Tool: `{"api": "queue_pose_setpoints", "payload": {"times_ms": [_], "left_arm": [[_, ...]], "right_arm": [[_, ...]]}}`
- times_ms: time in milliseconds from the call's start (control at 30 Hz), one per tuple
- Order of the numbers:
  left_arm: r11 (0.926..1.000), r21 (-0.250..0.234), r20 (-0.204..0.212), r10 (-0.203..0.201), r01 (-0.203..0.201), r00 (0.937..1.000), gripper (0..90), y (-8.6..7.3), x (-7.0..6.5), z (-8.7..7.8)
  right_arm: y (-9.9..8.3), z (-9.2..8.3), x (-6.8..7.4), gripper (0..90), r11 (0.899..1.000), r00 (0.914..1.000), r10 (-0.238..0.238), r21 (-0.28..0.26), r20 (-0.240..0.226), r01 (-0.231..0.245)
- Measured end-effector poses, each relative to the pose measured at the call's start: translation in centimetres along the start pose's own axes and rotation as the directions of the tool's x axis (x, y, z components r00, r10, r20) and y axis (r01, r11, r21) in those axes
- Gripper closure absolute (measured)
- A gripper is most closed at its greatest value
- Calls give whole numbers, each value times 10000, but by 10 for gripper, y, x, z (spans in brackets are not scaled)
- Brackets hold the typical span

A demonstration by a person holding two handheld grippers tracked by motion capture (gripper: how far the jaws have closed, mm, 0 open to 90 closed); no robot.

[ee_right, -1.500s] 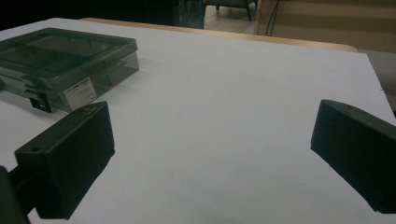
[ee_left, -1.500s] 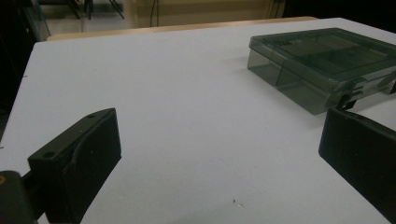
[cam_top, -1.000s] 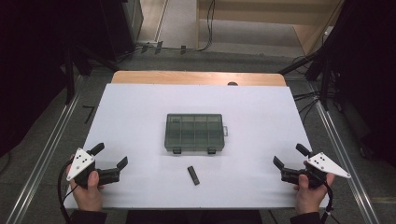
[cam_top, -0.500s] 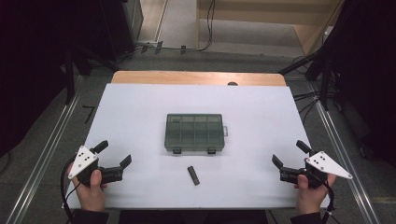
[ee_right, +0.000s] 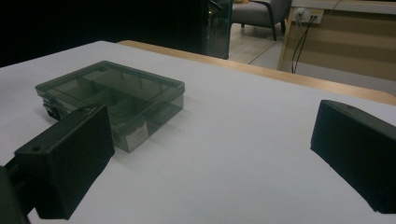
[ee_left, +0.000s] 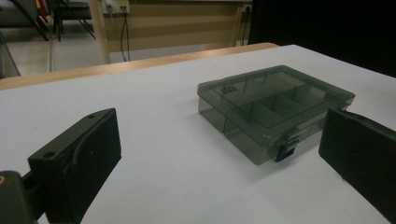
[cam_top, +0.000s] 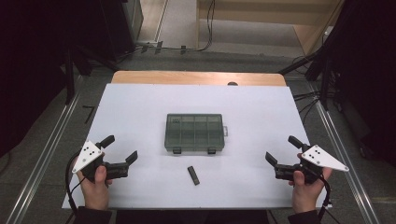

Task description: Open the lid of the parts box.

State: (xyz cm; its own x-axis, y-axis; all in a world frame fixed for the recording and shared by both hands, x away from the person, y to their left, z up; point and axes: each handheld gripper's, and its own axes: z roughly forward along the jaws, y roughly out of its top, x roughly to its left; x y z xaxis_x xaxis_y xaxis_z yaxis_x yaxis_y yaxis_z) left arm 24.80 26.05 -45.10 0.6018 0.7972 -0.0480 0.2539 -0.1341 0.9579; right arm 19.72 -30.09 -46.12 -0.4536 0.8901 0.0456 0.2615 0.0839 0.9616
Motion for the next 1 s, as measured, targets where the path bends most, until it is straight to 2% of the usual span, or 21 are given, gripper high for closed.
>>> {"api": "queue_pose_setpoints", "payload": {"times_ms": [100, 400, 433, 667, 733, 1000], "left_arm": [[9999, 11, 25, 116, -116, 9999, 0, 4, -1, 4], [9997, -235, 193, 67, -62, 9998, 0, 17, -6, 16], [9997, -222, 410, 84, -75, 9991, 0, 19, -7, 20], [9996, -173, 707, 217, -205, 9973, 0, 23, -13, 30], [9998, -185, 766, 69, -55, 9970, 0, 25, -14, 35], [9995, -306, 1087, -47, 81, 9941, 0, 30, -18, 47]], "right_arm": [[6, 5, 5, 0, 9998, 9998, -193, 6, -104, 193], [17, 14, 6, 0, 9997, 9993, -215, -115, -295, 212], [20, 17, 8, 0, 9996, 9989, -264, -133, -392, 259], [27, 27, 14, 0, 9993, 9977, -355, -158, -570, 347], [28, 32, 17, 0, 9995, 9973, -288, -157, -673, 278], [35, 45, 24, 0, 9993, 9951, -303, -233, -936, 283]]}}
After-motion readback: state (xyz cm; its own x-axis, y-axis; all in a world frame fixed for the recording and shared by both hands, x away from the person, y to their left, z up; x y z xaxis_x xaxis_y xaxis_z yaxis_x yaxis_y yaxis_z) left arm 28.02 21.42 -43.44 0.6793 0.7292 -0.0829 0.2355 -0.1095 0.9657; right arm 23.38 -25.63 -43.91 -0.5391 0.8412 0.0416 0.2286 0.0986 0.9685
